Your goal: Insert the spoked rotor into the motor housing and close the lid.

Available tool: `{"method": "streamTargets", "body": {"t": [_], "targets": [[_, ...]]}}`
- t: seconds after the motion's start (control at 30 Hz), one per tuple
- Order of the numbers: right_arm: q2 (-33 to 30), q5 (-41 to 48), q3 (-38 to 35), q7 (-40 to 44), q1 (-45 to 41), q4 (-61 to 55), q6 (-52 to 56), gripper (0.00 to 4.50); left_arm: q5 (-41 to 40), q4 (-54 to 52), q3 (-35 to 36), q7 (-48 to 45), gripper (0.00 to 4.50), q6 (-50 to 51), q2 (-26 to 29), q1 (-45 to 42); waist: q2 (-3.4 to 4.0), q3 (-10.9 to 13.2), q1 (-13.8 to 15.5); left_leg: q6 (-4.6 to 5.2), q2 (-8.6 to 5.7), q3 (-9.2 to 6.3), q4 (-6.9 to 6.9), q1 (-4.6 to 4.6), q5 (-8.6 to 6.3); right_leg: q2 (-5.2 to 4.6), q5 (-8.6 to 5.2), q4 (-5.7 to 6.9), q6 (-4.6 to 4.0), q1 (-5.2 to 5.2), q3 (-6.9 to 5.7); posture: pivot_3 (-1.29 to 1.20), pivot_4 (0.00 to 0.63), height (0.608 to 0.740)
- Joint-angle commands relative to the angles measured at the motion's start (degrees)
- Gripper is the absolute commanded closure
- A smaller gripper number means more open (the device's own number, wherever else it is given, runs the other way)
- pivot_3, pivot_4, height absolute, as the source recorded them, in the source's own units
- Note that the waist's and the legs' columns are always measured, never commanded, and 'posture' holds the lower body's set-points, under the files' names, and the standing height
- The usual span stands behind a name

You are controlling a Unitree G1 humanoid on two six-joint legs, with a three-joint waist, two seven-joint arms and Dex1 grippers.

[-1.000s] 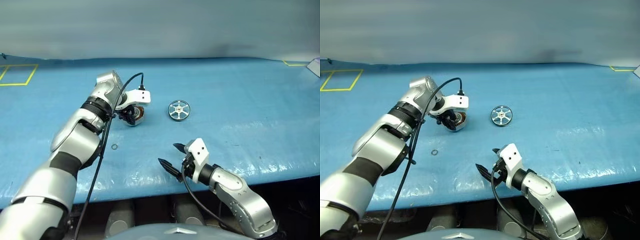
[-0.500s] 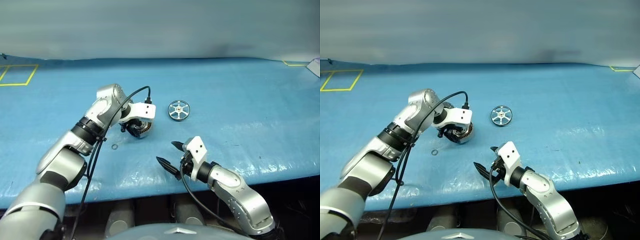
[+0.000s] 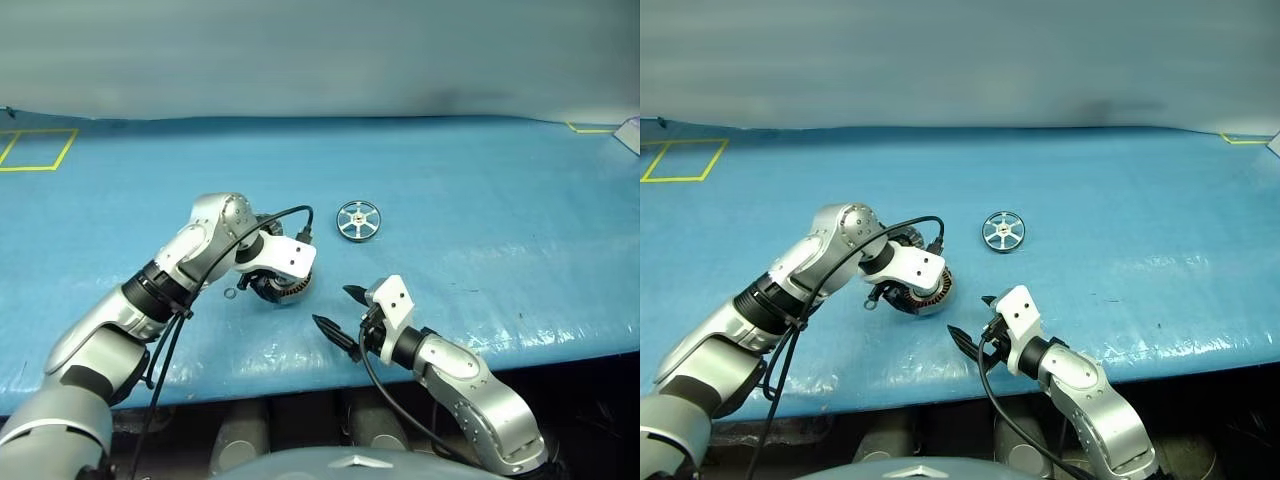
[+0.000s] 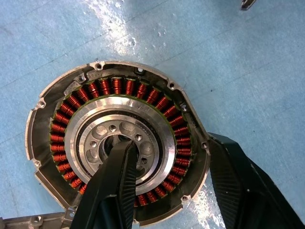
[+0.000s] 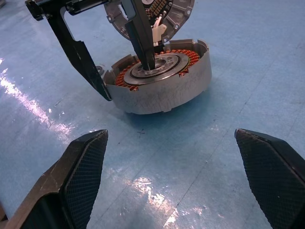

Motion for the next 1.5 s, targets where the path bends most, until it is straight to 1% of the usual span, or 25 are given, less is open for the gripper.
{"method": "streamTargets", "body": {"t": [0.03,0.27,0.47,0.5,0.7,0.83,1.0,1.2,1.33,1.43,1.5], "targets": [[0.23,0.34,-0.43,-0.14,0.23,-1.25,-1.3,0.0,-1.05,-0.33,-0.93,-0.09,2.59,-3.56,-0.44,-0.71,0.0,0.0,0.12,0.0,0.0,0.0,0.0,0.0,0.0,0.0,0.0,-0.01,0.0,0.0,0.0,0.0,0.15,0.74],[0.09,0.21,-0.67,-0.61,0.94,-1.89,-1.21,0.0,-0.73,0.83,-2.41,-0.32,2.59,-8.46,-1.96,-1.44,0.01,-0.01,0.38,0.0,-0.02,0.0,0.03,-0.01,0.0,-0.02,0.0,-0.02,0.0,0.03,0.0,0.0,0.15,0.74],[-0.14,0.13,-0.83,-0.8,1.41,-2.2,-1.29,0.0,-0.82,1.27,-3.36,-1.06,2.59,-9.36,-3.14,-2.25,0.01,-0.01,0.35,0.0,-0.02,0.0,0.03,0.01,0.0,-0.02,0.0,-0.01,0.0,0.04,0.0,0.0,0.15,0.74],[-0.19,0.12,-0.85,-0.82,1.46,-2.26,-1.25,0.0,-0.86,1.46,-3.68,-1.14,1.86,-9.8,-3.04,-2.57,0.01,-0.01,0.32,0.0,-0.02,0.0,0.03,0.0,0.0,-0.02,0.0,-0.02,0.0,0.04,0.0,0.0,0.15,0.74],[-0.53,0.15,-0.76,-0.88,1.78,-2.56,-1.04,0.0,-0.45,1.5,-3.97,-1.17,0.01,-10.87,-2.72,-3.24,0.02,-0.01,0.21,0.0,0.0,0.0,0.02,0.01,0.0,0.0,-0.01,0.0,0.0,0.02,0.0,0.0,0.15,0.74],[-0.64,0.3,-0.62,-0.88,1.48,-2.45,-0.81,0.0,-1.31,0.44,-2.84,-0.83,0.01,-10.36,-2.99,-3.71,0.01,-0.01,0.24,0.0,0.0,0.0,0.04,0.0,0.0,0.0,-0.01,0.0,0.0,0.02,0.01,0.0,0.15,0.74],[-1.0,0.62,-0.83,-0.66,1.56,-2.61,-0.62,0.0,-4.74,-3.23,-0.43,-1.12,0.01,-6.74,-3.4,-4.02,0.01,-0.01,0.24,0.0,0.0,0.0,0.01,-0.02,0.0,0.0,-0.01,-0.02,-0.01,0.0,0.0,0.0,0.15,0.74],[-1.62,0.9,-0.97,-0.23,1.21,-2.48,-0.19,0.0,-8.08,-8.42,1.84,-1.07,0.01,-2.45,-2.45,-4.07,0.02,-0.01,0.18,0.0,0.0,0.0,0.01,-0.01,0.0,0.0,-0.01,-0.01,-0.01,0.0,0.0,0.0,0.15,0.74],[-1.63,0.97,-0.95,-0.08,0.78,-2.53,0.2,0.0,-10.84,-12.14,3.97,-0.81,0.01,0.19,-0.74,-3.22,0.01,-0.01,0.13,0.0,0.01,0.0,0.01,0.0,0.0,0.01,-0.01,-0.01,-0.01,0.0,0.0,0.0,0.15,0.74],[-1.7,1.01,-1.1,-0.21,1.13,-2.93,0.34,0.0,-14.94,-17.16,7.66,-0.26,0.01,4.77,1.93,-0.07,0.03,-0.01,-0.04,0.0,0.02,0.01,-0.02,0.01,0.0,0.0,-0.02,-0.01,-0.01,-0.01,0.01,0.0,0.15,0.74],[-1.85,1.13,-1.37,-0.24,1.57,-3.19,0.42,0.0,-18.88,-21.03,11.84,1.02,0.01,8.64,4.11,3.56,0.04,-0.01,-0.16,0.01,0.04,0.01,-0.08,0.02,0.0,0.0,-0.03,-0.01,-0.04,-0.03,0.01,0.0,0.15,0.74]]}}
